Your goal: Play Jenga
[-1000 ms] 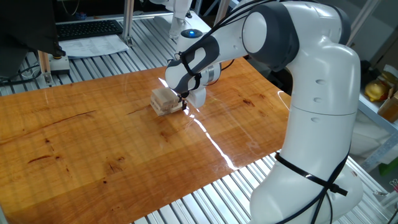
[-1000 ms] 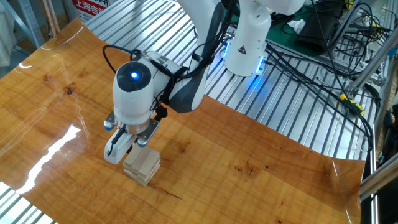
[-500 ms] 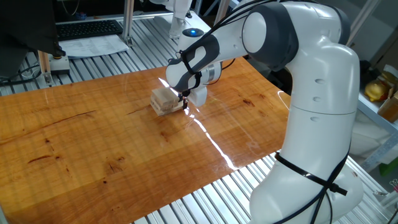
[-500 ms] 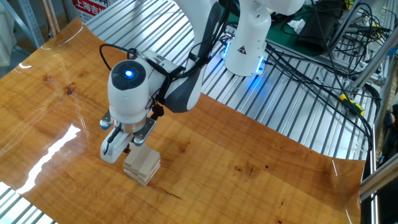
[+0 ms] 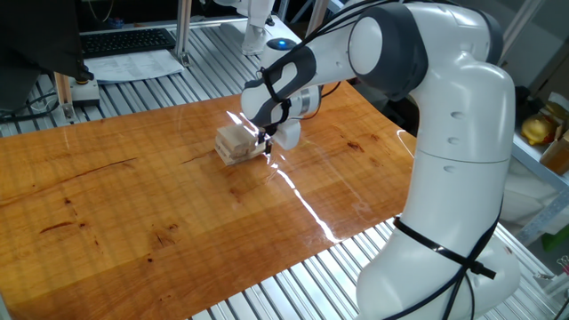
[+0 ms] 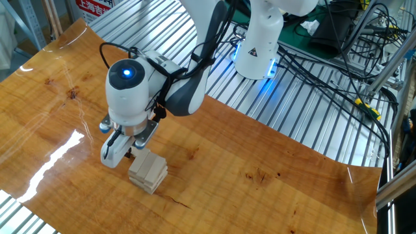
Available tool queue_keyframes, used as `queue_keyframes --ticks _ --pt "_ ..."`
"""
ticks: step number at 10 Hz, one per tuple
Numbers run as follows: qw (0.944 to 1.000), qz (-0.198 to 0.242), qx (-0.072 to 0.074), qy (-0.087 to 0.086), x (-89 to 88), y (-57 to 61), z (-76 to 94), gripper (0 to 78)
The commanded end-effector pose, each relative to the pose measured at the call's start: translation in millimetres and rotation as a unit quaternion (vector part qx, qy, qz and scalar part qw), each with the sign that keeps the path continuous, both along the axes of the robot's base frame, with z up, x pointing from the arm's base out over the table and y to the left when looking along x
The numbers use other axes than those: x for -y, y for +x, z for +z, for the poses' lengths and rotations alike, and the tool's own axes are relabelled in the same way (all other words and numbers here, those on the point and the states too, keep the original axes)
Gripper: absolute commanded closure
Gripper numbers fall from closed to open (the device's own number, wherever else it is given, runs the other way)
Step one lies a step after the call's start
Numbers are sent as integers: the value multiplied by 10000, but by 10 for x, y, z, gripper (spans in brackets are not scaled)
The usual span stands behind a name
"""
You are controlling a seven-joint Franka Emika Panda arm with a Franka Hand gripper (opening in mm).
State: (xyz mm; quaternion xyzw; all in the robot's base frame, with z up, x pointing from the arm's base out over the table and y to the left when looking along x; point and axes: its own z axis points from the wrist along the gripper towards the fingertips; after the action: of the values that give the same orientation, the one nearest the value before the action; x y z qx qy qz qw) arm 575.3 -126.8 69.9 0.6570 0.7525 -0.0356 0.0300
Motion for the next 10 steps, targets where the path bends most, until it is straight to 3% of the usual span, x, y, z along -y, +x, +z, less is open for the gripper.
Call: queue_keyframes --ticks 1,10 --pt "9999 103 18 46 130 -13 -18 764" --pt "9997 230 5 40 291 -14 5 764"
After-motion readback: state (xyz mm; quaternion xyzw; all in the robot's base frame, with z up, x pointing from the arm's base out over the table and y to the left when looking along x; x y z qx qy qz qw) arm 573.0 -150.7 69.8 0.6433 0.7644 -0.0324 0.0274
